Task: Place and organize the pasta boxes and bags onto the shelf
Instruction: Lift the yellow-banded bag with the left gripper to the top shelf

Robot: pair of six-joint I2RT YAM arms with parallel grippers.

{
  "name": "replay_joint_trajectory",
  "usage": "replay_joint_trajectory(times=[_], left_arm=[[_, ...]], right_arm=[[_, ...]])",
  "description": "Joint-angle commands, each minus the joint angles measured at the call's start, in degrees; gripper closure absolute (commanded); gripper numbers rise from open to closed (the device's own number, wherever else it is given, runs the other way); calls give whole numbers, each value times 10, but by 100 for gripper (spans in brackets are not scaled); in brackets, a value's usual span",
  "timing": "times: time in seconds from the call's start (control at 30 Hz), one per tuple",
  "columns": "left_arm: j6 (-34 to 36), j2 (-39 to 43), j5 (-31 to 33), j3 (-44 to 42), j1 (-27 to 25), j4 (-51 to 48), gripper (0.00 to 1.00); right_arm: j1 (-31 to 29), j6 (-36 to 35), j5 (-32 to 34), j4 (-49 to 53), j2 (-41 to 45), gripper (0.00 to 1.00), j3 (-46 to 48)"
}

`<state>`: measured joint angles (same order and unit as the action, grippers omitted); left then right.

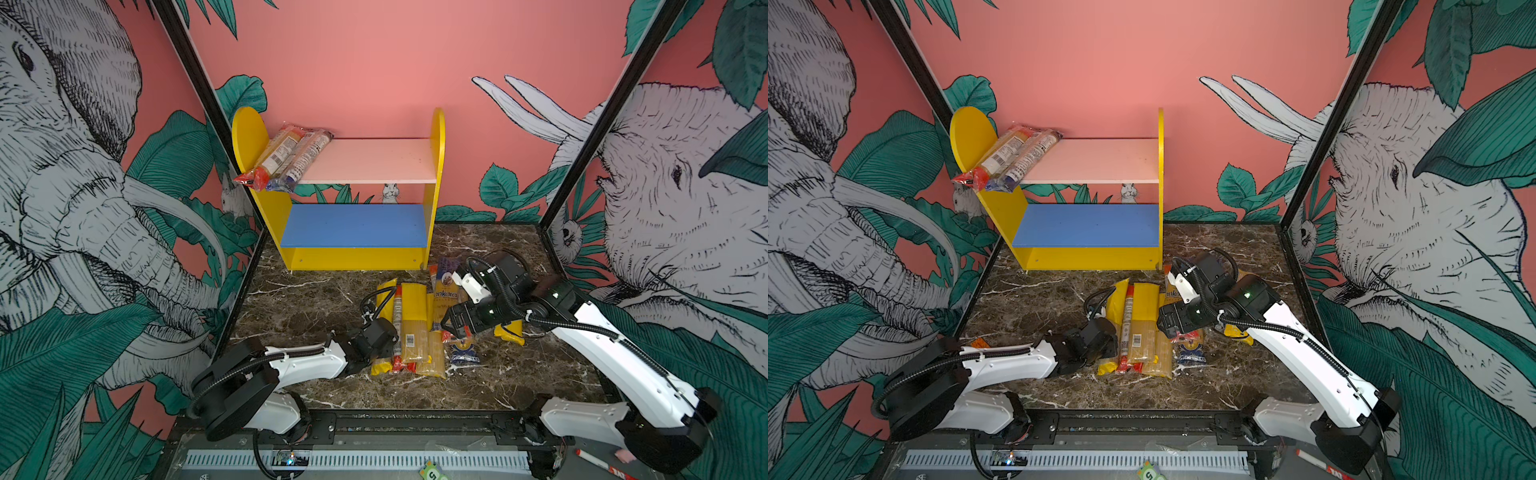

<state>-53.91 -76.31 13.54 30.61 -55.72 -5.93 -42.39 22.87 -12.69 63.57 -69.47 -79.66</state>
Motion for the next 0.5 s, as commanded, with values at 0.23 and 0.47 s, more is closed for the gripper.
replay_joint_trajectory(times=[0.23, 0.47], left_arm=[[77, 191, 20, 75, 47, -344, 100], [149, 255, 46, 206, 79, -479, 100]], right_arm=[[-4, -20, -30, -30, -31, 1, -37], [-4, -21, -47, -51, -46, 1, -41]])
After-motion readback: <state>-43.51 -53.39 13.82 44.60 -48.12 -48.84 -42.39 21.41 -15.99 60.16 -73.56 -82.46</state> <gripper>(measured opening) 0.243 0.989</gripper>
